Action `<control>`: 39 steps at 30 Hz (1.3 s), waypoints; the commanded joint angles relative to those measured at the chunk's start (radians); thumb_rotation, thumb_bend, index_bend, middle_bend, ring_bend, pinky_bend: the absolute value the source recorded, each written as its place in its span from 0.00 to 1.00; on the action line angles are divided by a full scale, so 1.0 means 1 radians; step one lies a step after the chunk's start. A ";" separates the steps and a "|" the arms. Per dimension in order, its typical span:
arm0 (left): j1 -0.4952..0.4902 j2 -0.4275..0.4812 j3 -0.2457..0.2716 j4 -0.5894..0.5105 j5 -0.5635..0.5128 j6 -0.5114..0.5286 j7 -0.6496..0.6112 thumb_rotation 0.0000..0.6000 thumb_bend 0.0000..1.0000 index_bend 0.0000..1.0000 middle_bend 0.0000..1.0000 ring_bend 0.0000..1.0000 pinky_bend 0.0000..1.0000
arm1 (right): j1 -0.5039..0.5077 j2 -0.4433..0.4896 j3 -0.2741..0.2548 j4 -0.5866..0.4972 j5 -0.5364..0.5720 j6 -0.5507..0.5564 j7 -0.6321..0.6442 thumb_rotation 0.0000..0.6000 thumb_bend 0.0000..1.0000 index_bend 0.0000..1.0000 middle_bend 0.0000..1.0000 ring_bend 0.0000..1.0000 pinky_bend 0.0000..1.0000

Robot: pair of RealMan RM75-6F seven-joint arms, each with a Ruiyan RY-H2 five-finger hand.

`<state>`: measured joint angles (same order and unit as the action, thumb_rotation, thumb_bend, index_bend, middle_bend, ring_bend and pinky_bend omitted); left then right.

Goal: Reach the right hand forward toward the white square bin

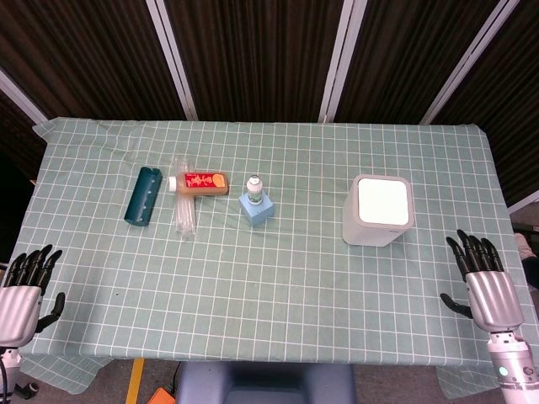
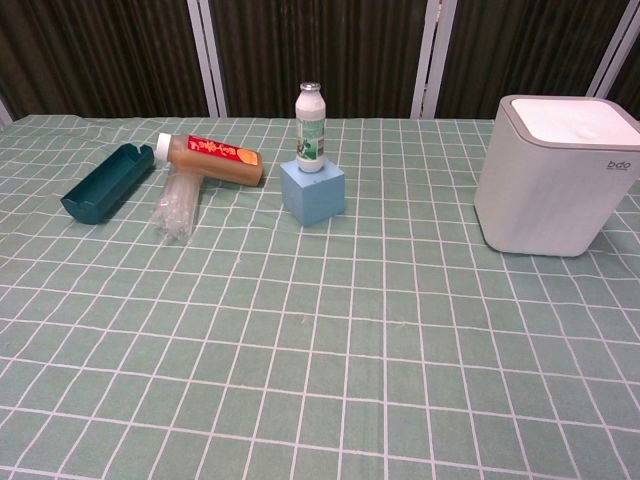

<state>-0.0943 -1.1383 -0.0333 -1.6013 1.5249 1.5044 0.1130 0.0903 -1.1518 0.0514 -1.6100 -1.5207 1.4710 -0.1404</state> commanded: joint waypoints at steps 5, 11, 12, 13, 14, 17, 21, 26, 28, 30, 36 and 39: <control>-0.001 0.003 0.000 -0.003 0.001 -0.002 -0.005 1.00 0.51 0.00 0.00 0.00 0.00 | 0.030 -0.020 0.032 0.009 -0.004 -0.004 0.003 1.00 0.26 0.00 0.78 0.76 0.68; -0.003 0.003 0.007 0.000 0.014 -0.005 -0.017 1.00 0.51 0.00 0.00 0.00 0.00 | 0.126 0.044 0.100 -0.082 0.122 -0.162 -0.104 1.00 0.30 0.00 1.00 1.00 1.00; -0.003 0.003 0.007 -0.001 0.012 -0.006 -0.014 1.00 0.51 0.00 0.00 0.00 0.00 | 0.142 0.052 0.113 -0.099 0.154 -0.189 -0.126 1.00 0.30 0.00 1.00 1.00 1.00; -0.003 0.003 0.006 -0.003 0.009 -0.007 -0.010 1.00 0.51 0.00 0.00 0.00 0.00 | 0.157 0.060 0.123 -0.115 0.189 -0.217 -0.149 1.00 0.30 0.00 1.00 1.00 1.00; -0.004 0.003 0.004 -0.006 0.004 -0.010 -0.004 1.00 0.51 0.00 0.00 0.00 0.00 | 0.177 0.067 0.135 -0.132 0.225 -0.246 -0.181 1.00 0.30 0.00 1.00 1.00 1.00; -0.006 0.007 0.002 -0.011 -0.003 -0.017 -0.003 1.00 0.51 0.00 0.00 0.00 0.00 | 0.223 0.077 0.147 -0.160 0.292 -0.320 -0.228 1.00 0.32 0.01 1.00 1.00 1.00; -0.002 0.011 0.004 -0.015 -0.002 -0.012 -0.006 1.00 0.51 0.00 0.00 0.00 0.00 | 0.273 0.069 0.148 -0.157 0.356 -0.395 -0.262 1.00 0.33 0.06 1.00 1.00 1.00; 0.003 0.013 0.005 -0.013 0.002 -0.002 -0.012 1.00 0.51 0.00 0.00 0.00 0.00 | 0.331 0.030 0.141 -0.114 0.407 -0.468 -0.277 1.00 0.33 0.06 1.00 1.00 1.00; 0.004 0.013 0.005 -0.012 0.002 0.001 -0.013 1.00 0.51 0.00 0.00 0.00 0.00 | 0.341 0.019 0.137 -0.106 0.414 -0.474 -0.279 1.00 0.33 0.06 1.00 1.00 1.00; 0.007 0.014 0.006 -0.011 0.004 0.005 -0.014 1.00 0.51 0.00 0.00 0.00 0.00 | 0.347 0.012 0.127 -0.102 0.418 -0.477 -0.282 1.00 0.33 0.07 1.00 1.00 1.00; 0.010 0.014 0.008 -0.008 0.009 0.009 -0.016 1.00 0.50 0.00 0.00 0.00 0.00 | 0.368 0.004 0.092 -0.090 0.460 -0.510 -0.313 1.00 0.33 0.09 1.00 1.00 1.00; 0.007 0.013 0.006 -0.009 0.009 0.007 -0.014 1.00 0.50 0.00 0.00 0.00 0.00 | 0.357 0.004 0.091 -0.099 0.433 -0.471 -0.284 1.00 0.33 0.07 1.00 1.00 1.00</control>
<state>-0.0867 -1.1250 -0.0273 -1.6102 1.5336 1.5119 0.0985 0.4534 -1.1476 0.1431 -1.7041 -1.0699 0.9791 -0.4420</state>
